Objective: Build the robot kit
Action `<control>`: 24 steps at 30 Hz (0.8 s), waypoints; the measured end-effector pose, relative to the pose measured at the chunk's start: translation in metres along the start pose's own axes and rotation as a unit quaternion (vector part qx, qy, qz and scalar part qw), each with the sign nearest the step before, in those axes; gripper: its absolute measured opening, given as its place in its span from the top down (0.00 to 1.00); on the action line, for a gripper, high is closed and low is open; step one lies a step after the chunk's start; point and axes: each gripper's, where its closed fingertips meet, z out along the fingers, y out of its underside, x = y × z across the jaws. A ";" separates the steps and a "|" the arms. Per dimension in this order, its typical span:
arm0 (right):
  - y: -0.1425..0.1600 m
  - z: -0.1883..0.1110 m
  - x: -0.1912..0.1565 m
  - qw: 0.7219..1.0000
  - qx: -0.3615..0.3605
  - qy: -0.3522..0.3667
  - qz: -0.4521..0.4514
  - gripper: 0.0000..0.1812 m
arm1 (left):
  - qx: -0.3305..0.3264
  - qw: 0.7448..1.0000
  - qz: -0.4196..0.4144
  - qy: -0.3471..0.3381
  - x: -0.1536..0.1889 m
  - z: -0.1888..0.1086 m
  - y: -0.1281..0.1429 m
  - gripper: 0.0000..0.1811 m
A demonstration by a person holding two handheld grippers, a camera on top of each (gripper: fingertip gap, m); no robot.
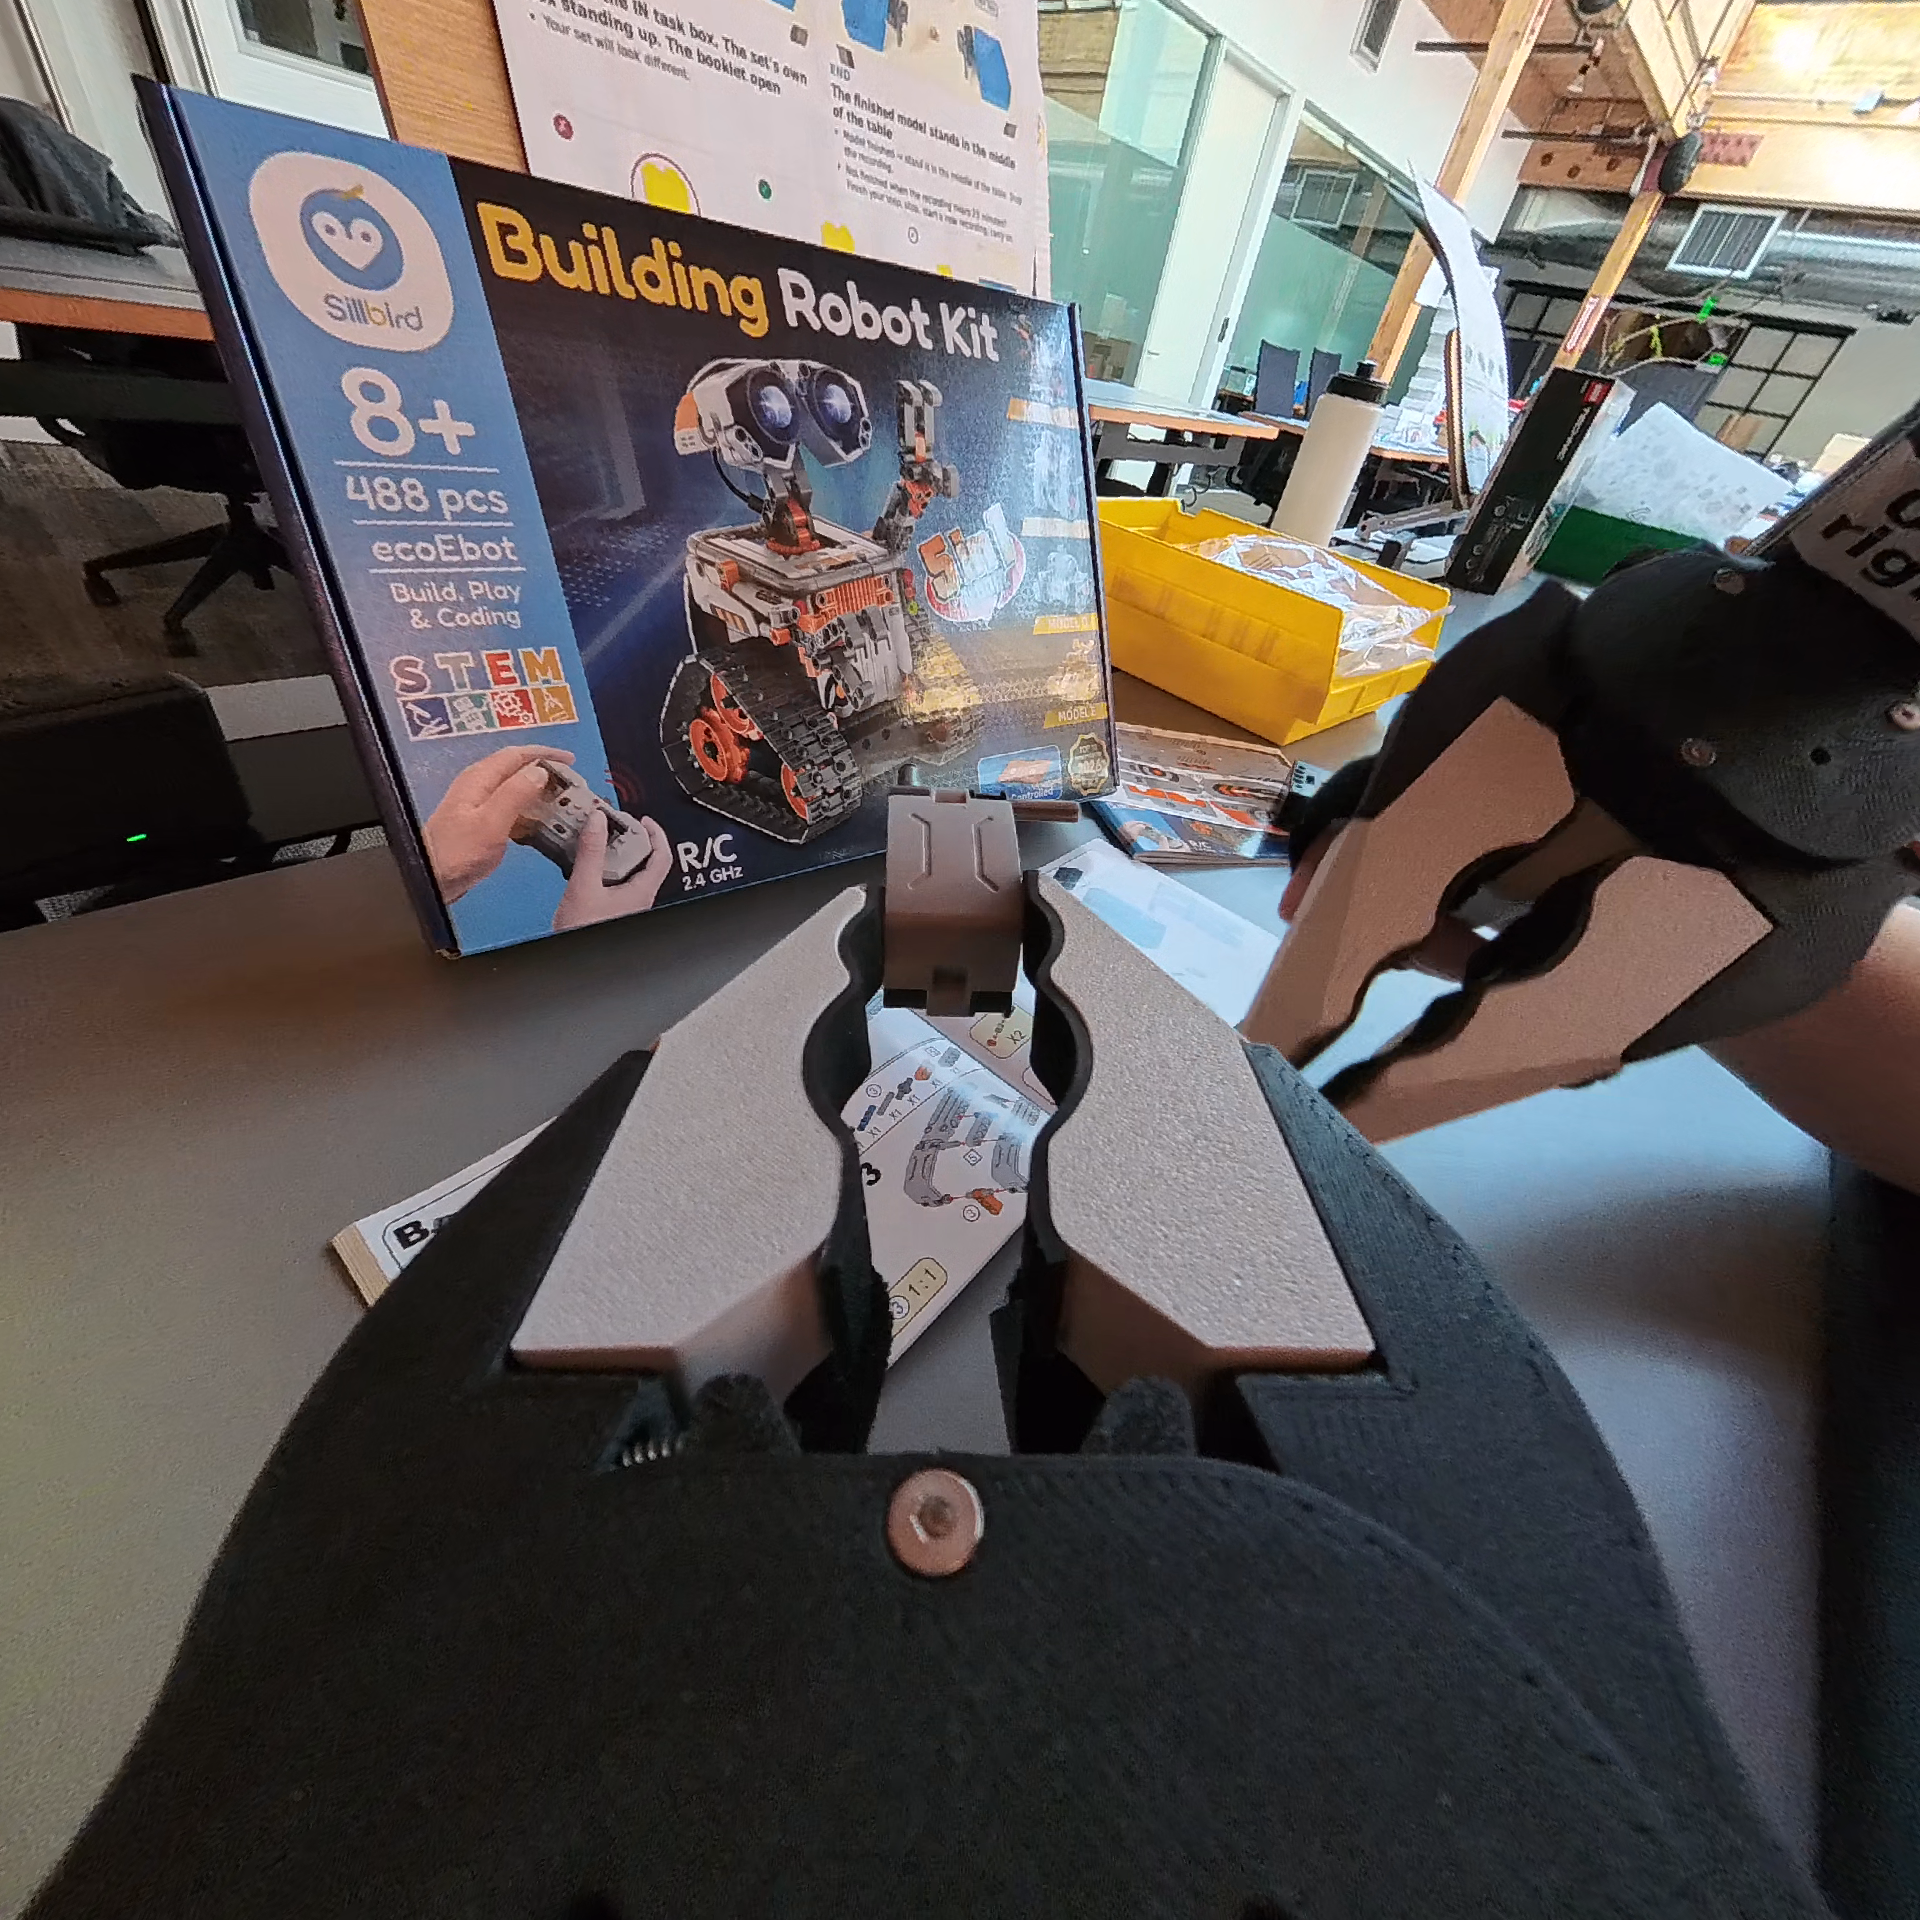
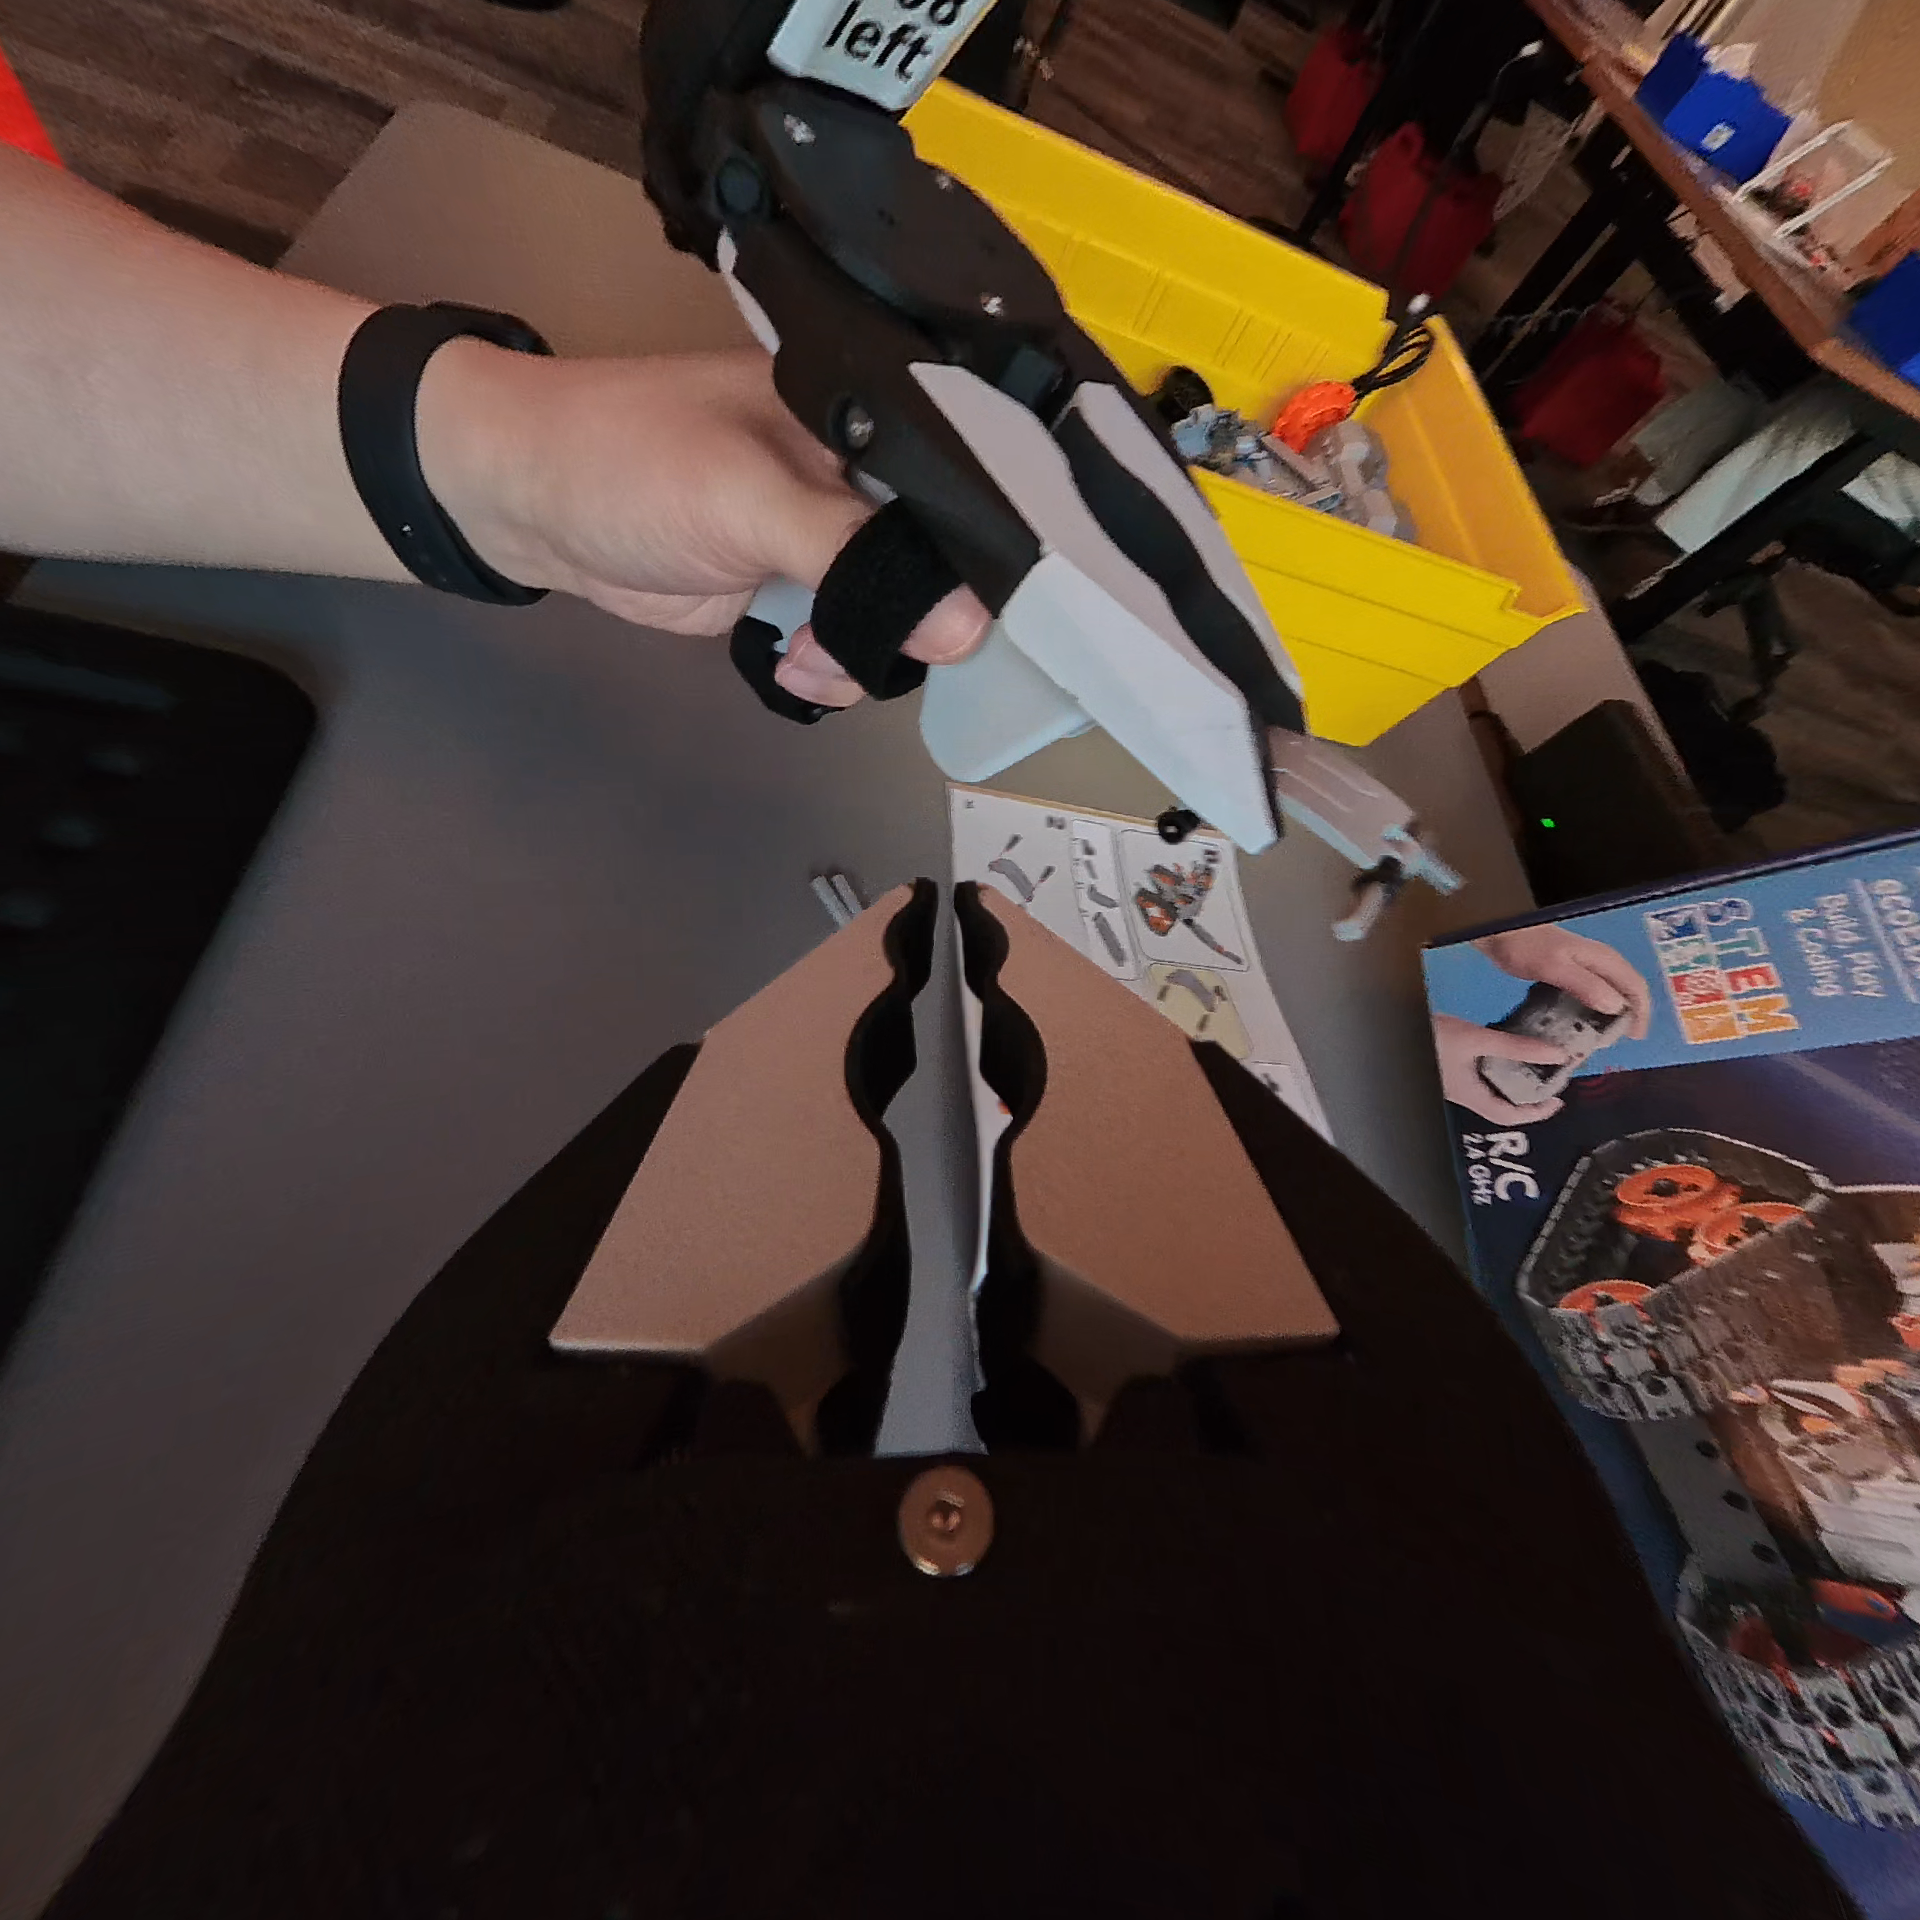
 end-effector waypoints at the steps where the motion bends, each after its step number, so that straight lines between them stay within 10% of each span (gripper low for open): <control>1: -0.002 -0.004 0.006 1.000 0.006 0.013 0.001 0.98 | 0.001 1.000 -0.001 0.001 0.001 0.000 -0.001 0.87; 11: -0.040 -0.085 0.085 0.969 0.117 0.214 0.028 1.00 | 0.036 0.998 0.051 -0.013 0.007 -0.008 -0.018 0.87; 24: -0.006 -0.048 0.077 0.981 0.066 0.162 0.089 1.00 | 0.021 0.997 0.078 -0.014 0.010 -0.002 -0.010 0.87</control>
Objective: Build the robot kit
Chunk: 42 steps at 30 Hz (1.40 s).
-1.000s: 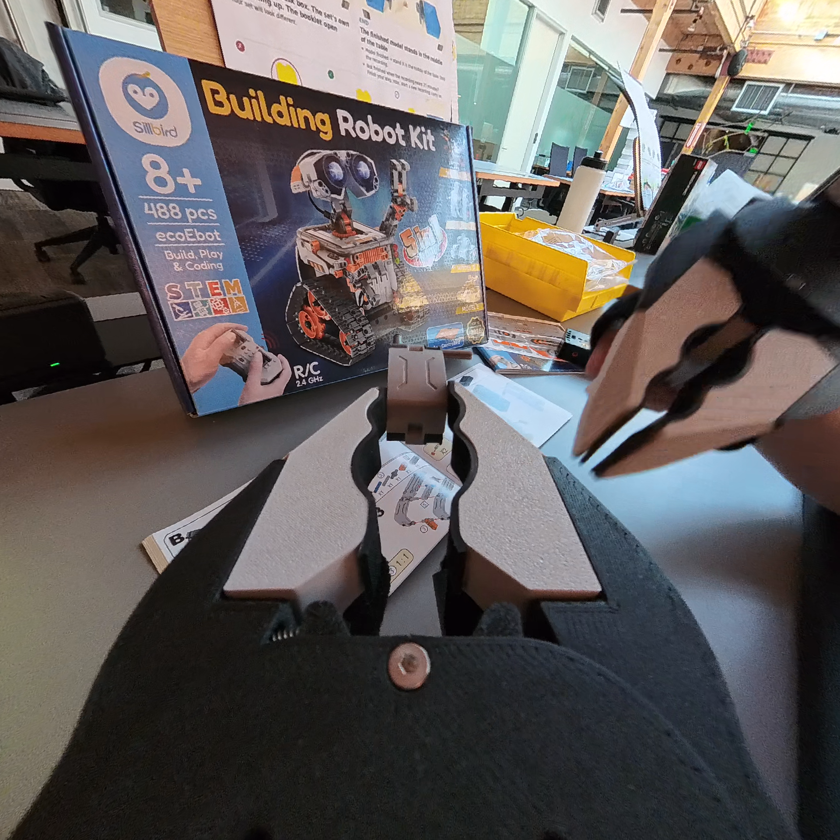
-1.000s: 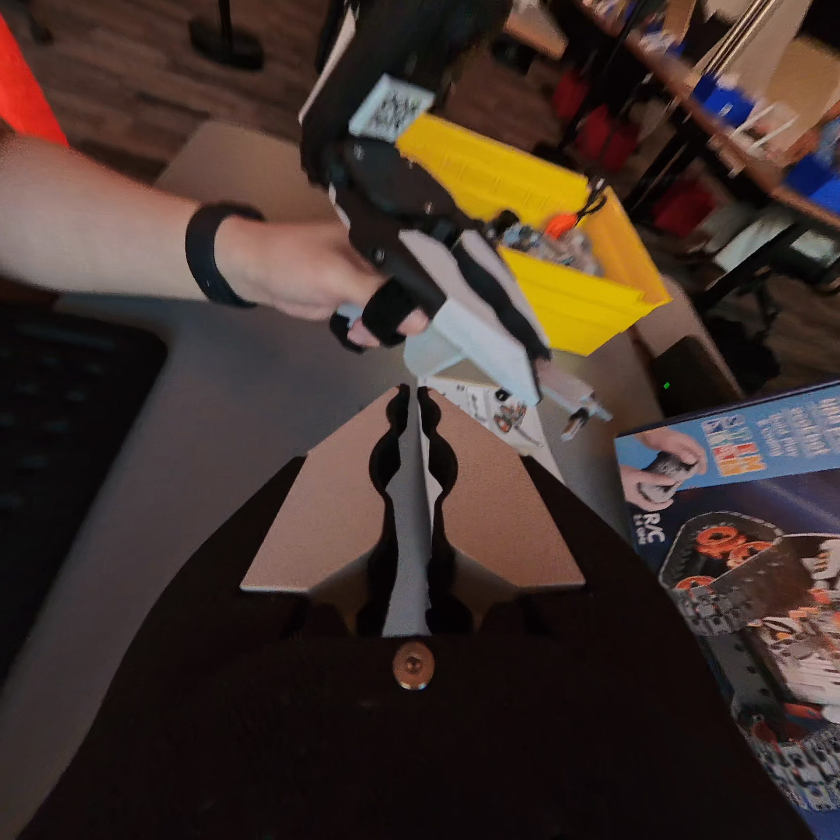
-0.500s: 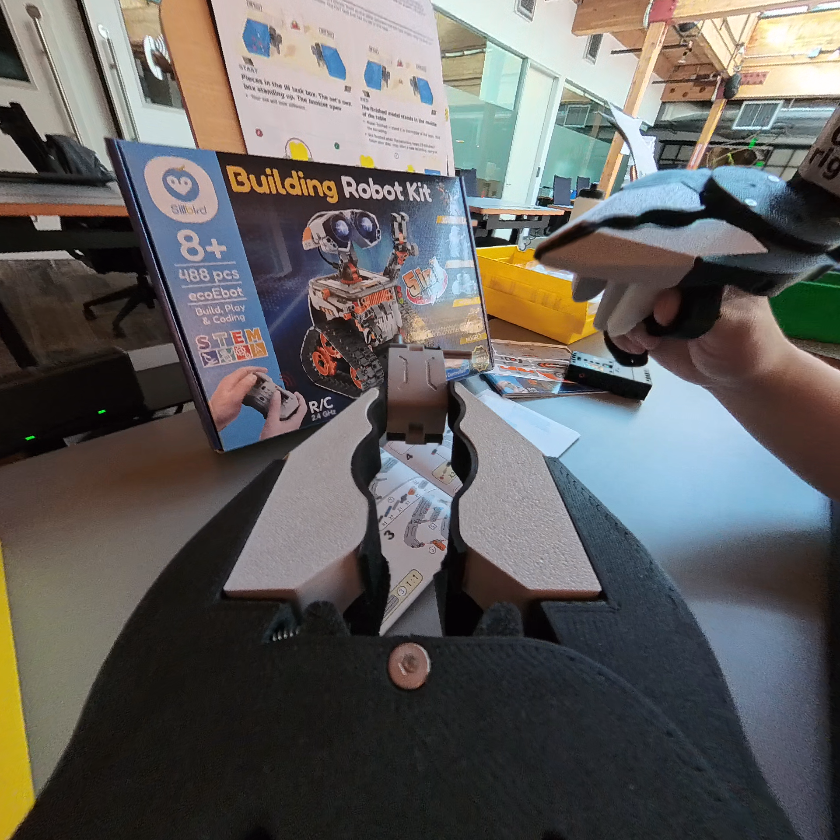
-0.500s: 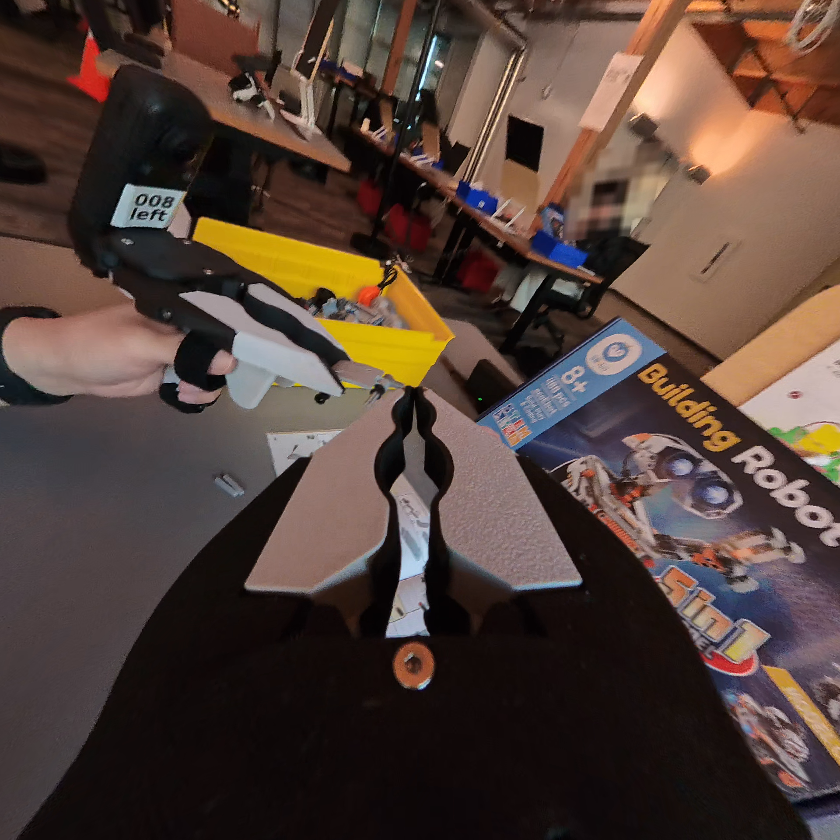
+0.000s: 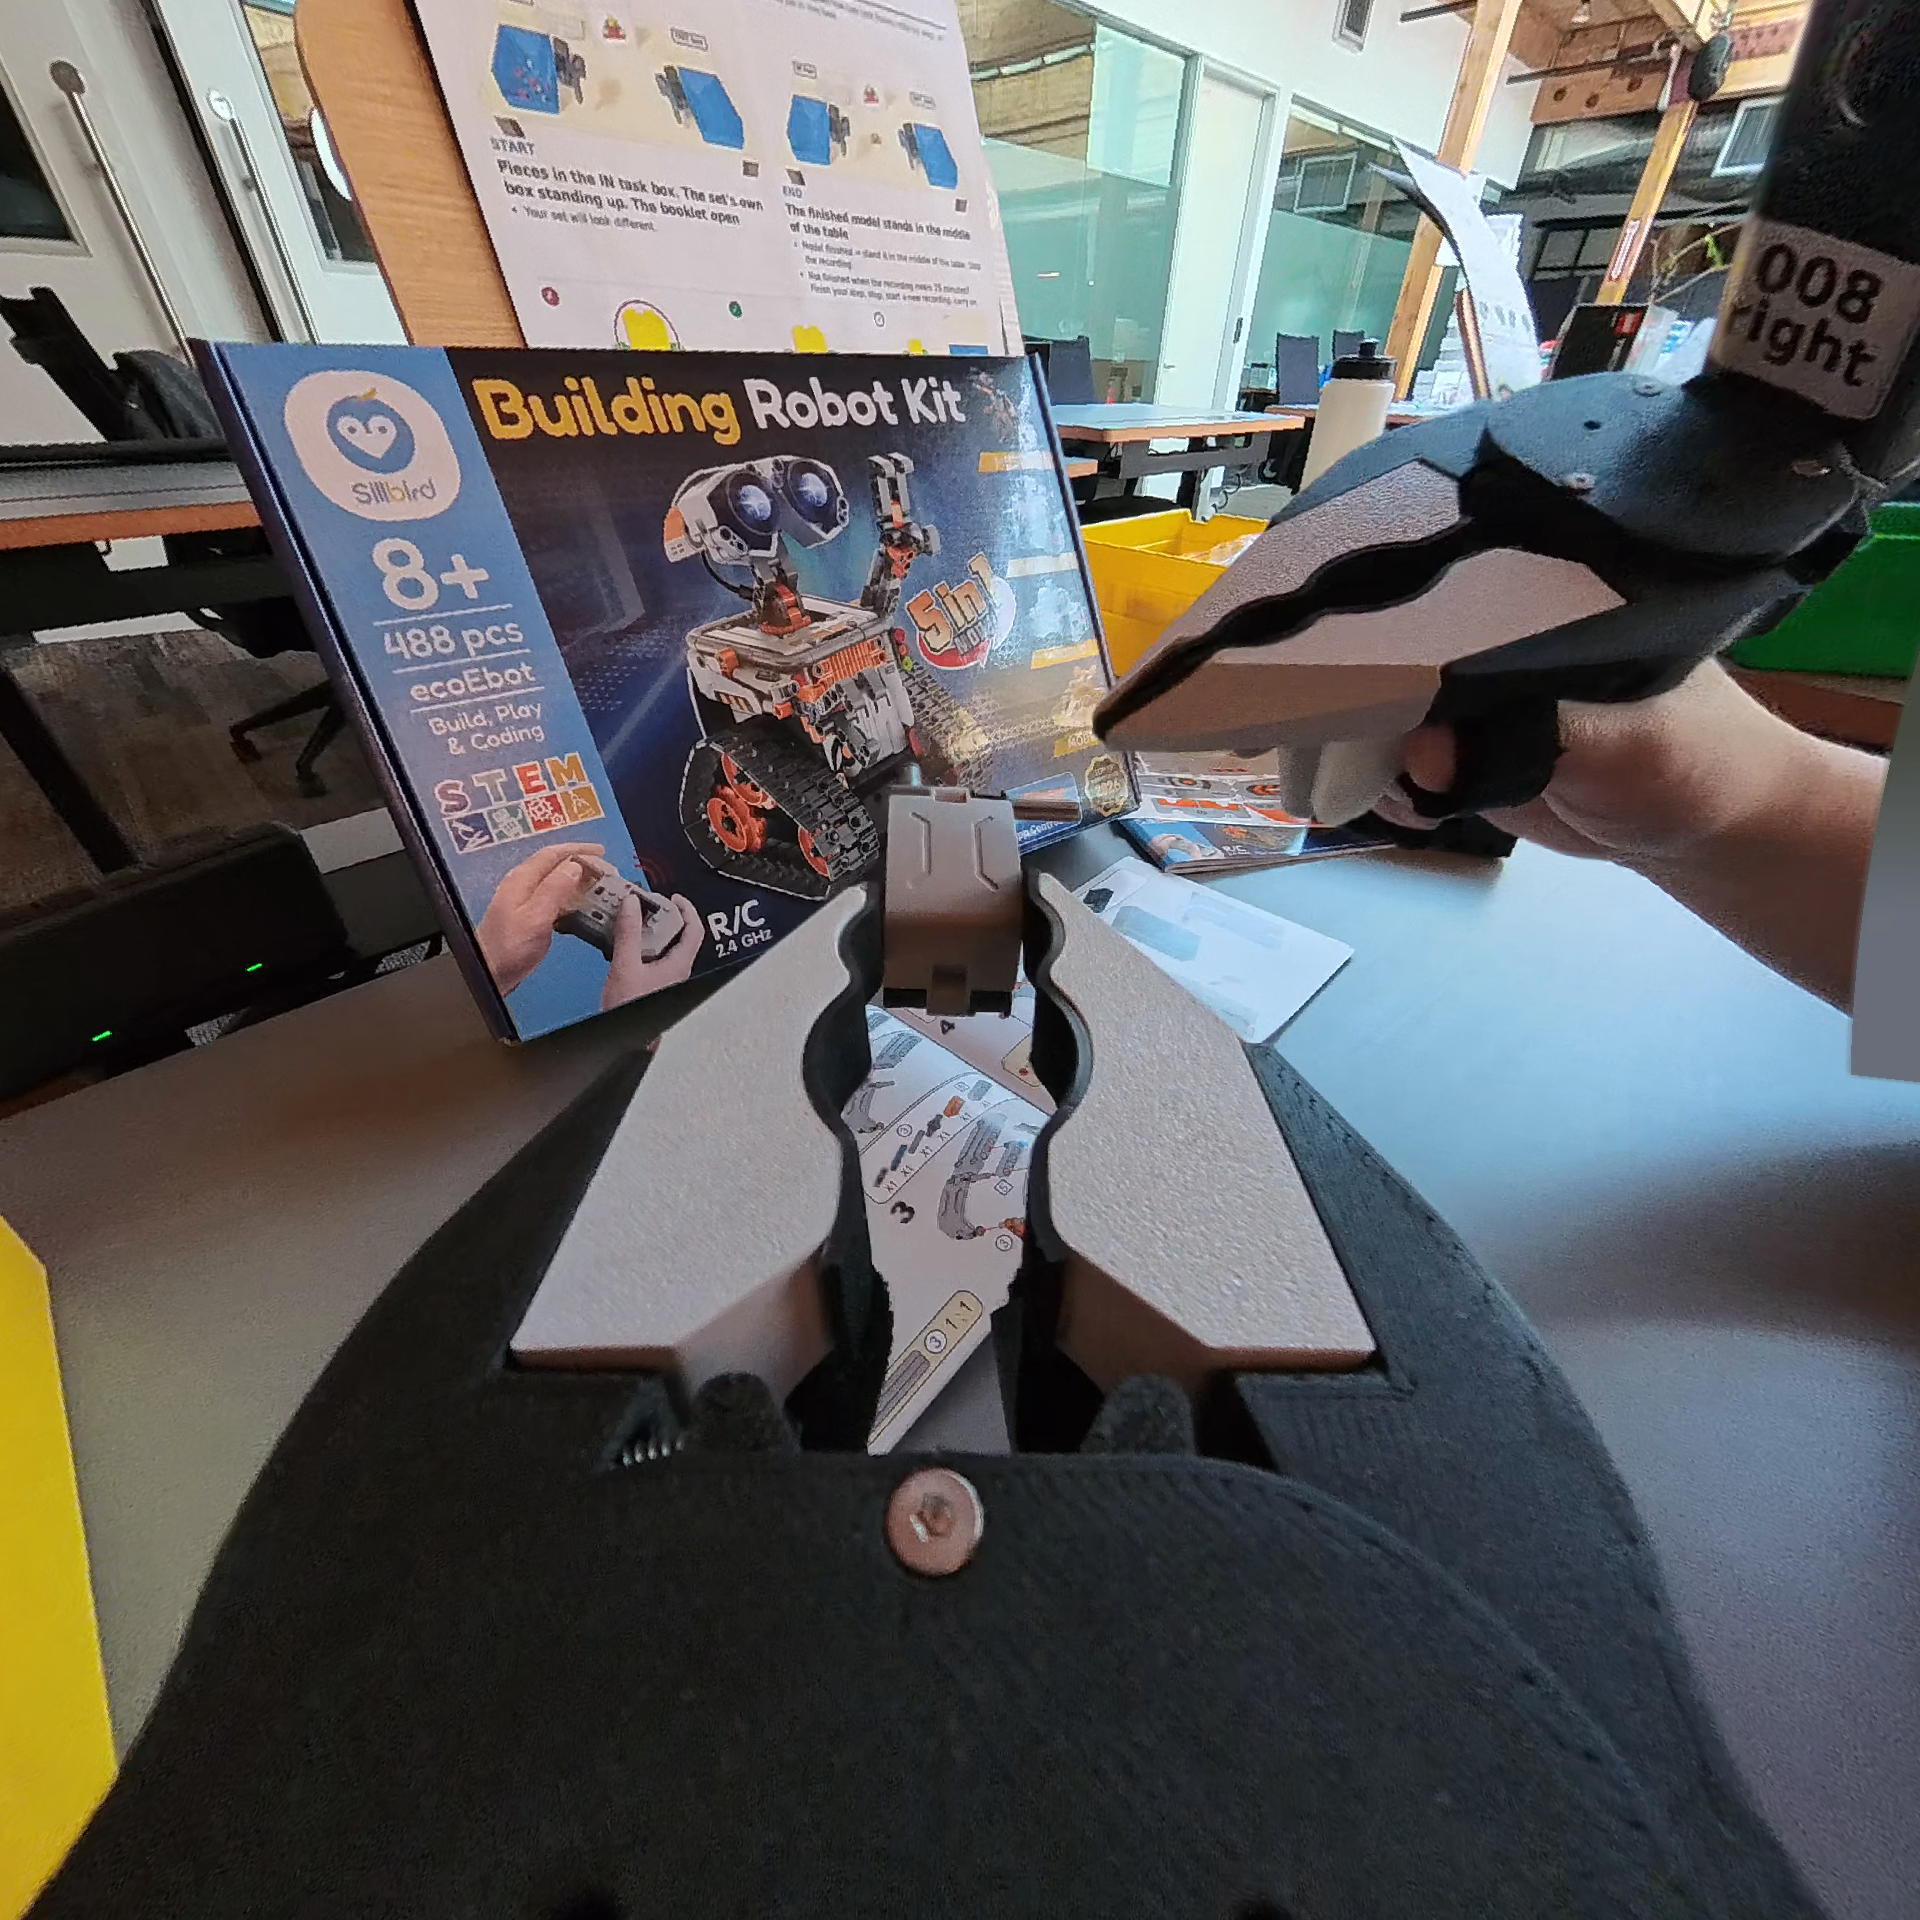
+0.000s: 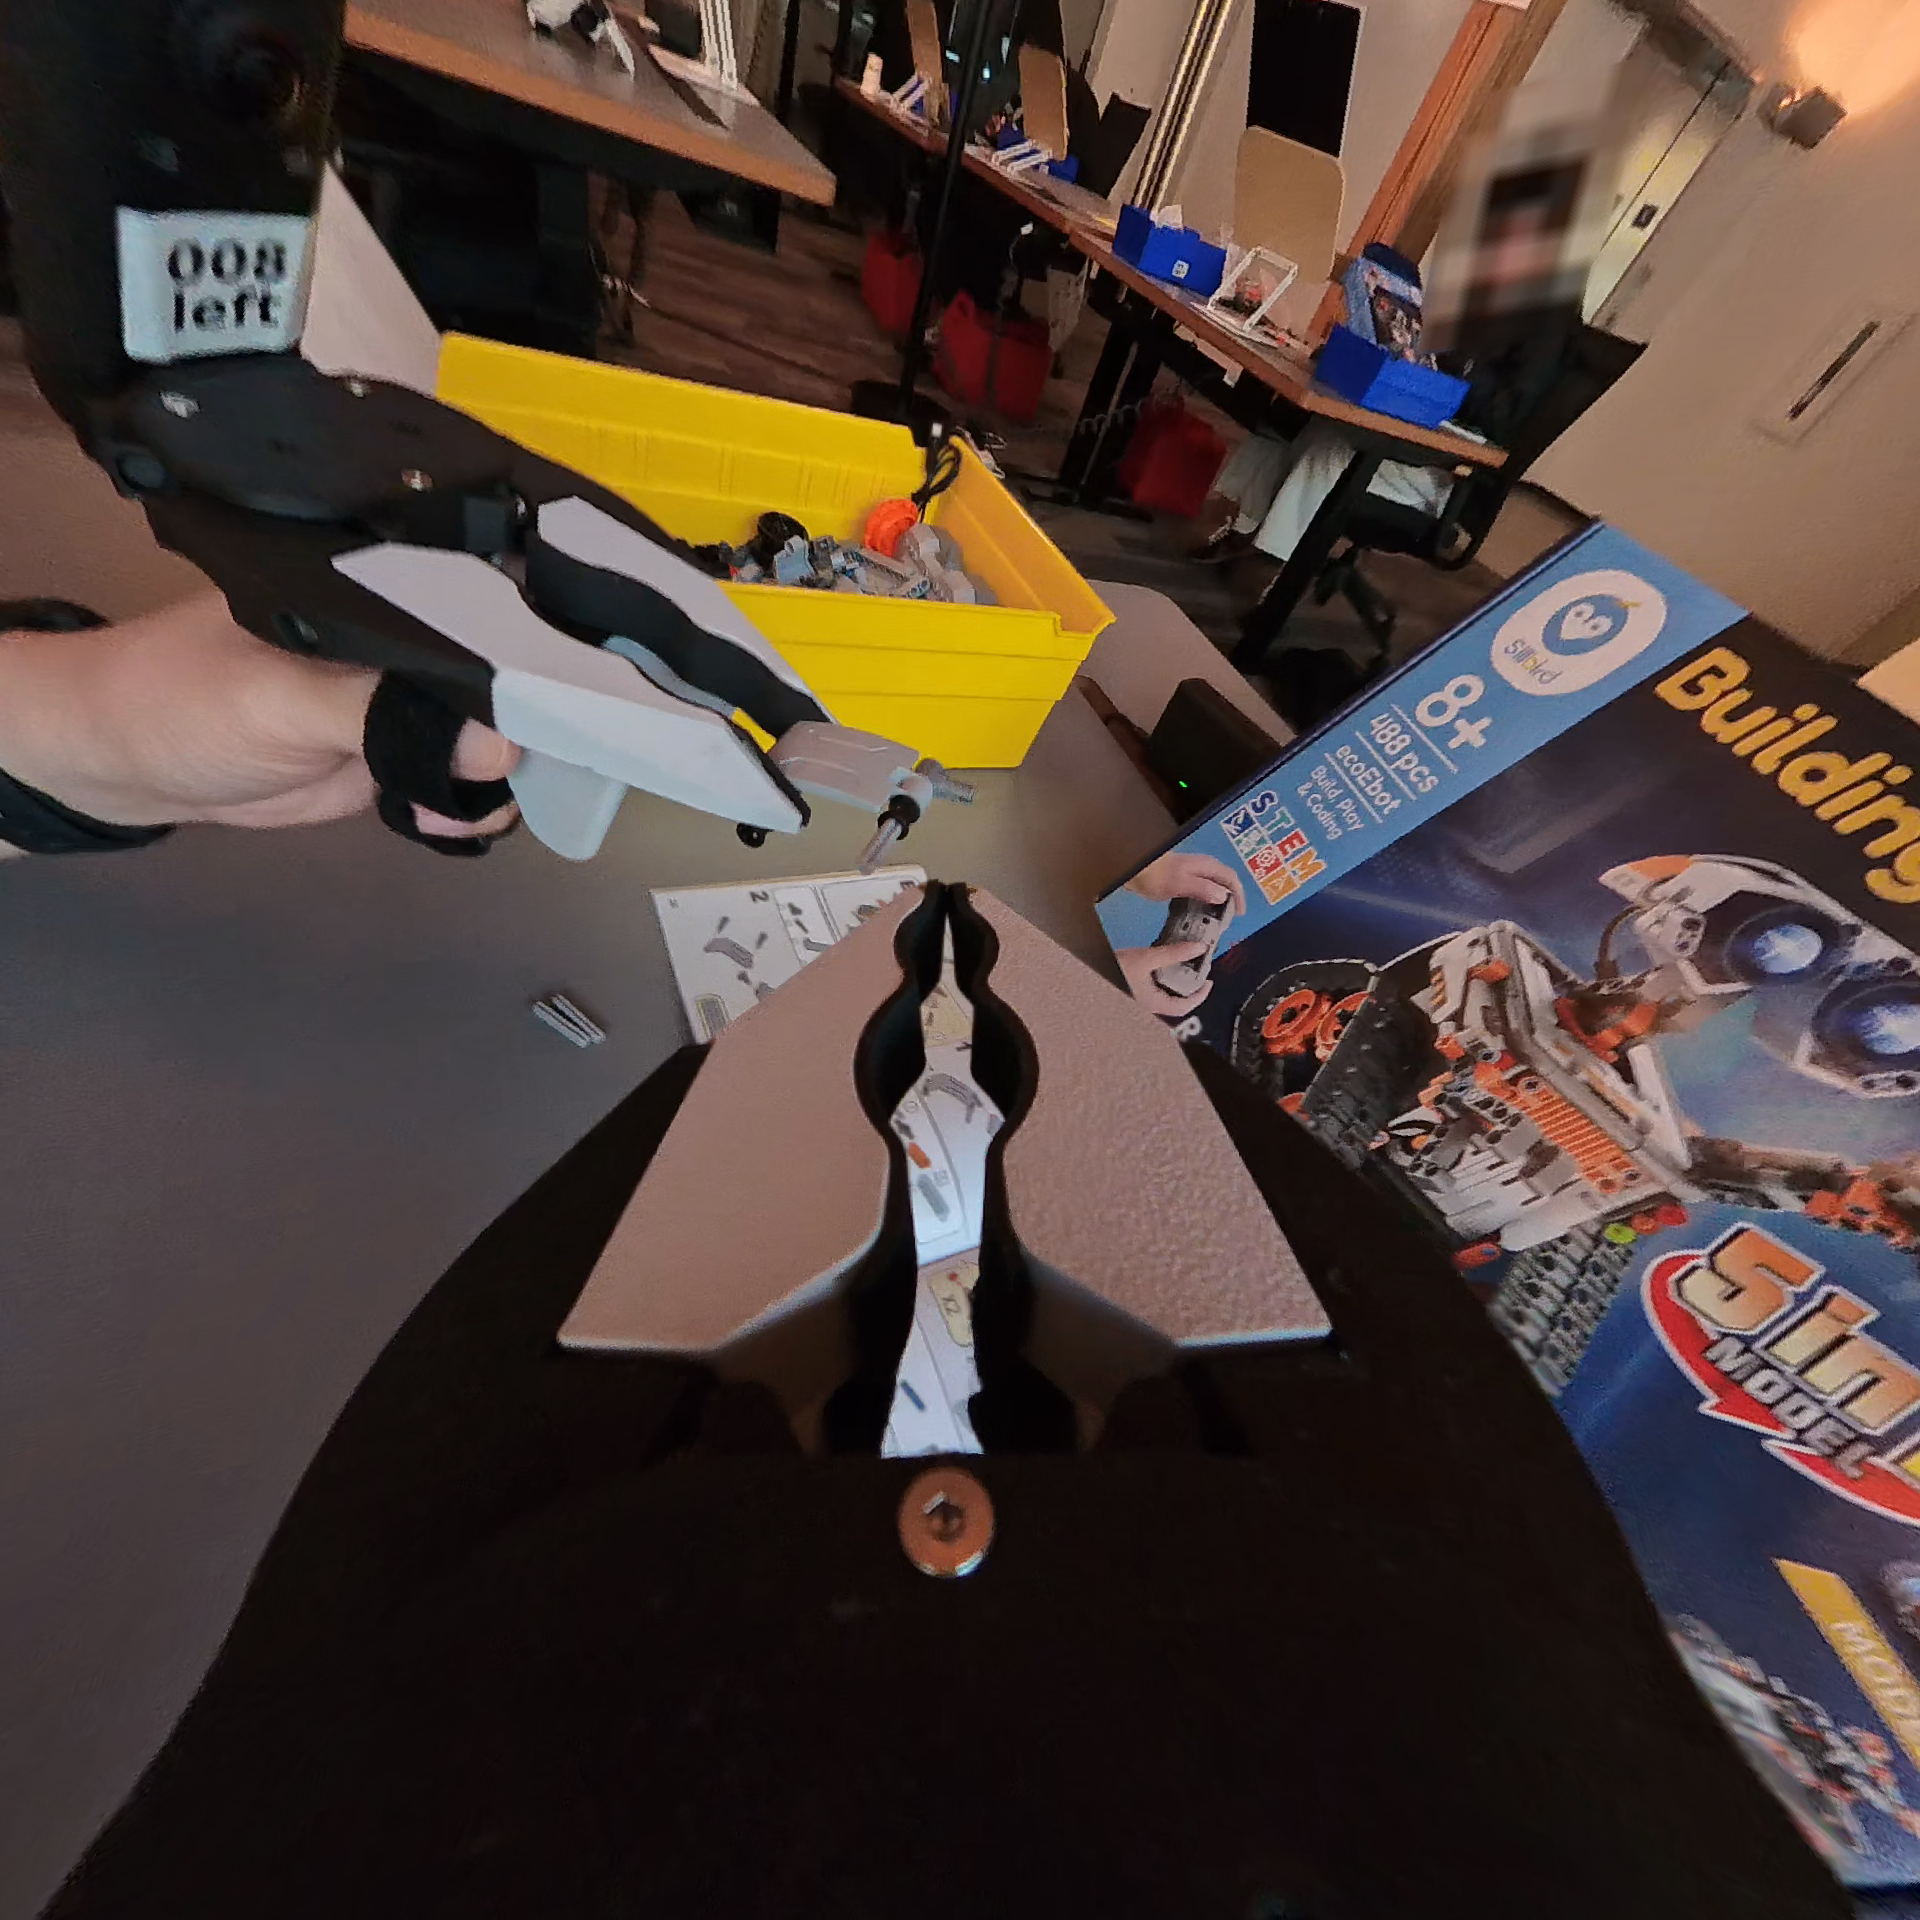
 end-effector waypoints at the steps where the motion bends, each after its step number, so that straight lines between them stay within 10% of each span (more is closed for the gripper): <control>1: -0.001 0.000 0.001 1.000 0.004 -0.005 0.024 1.00 | 0.001 1.000 -0.001 0.004 0.001 0.000 0.000 0.87; 10: -0.001 0.002 0.002 0.904 0.050 -0.161 0.393 0.87 | 0.011 0.999 0.045 0.008 0.010 0.000 -0.005 0.87; 21: -0.054 -0.026 -0.011 0.930 0.145 -0.193 0.278 0.92 | -0.013 0.996 0.089 0.005 0.015 0.002 0.002 0.87; 27: -0.015 -0.034 0.011 0.969 0.062 -0.160 0.176 0.78 | 0.014 0.998 0.053 0.010 0.002 -0.010 -0.011 0.87; 42: 0.044 0.009 0.002 0.799 -0.002 -0.239 0.551 0.82 | -0.054 0.977 0.202 -0.029 0.032 0.015 0.024 0.86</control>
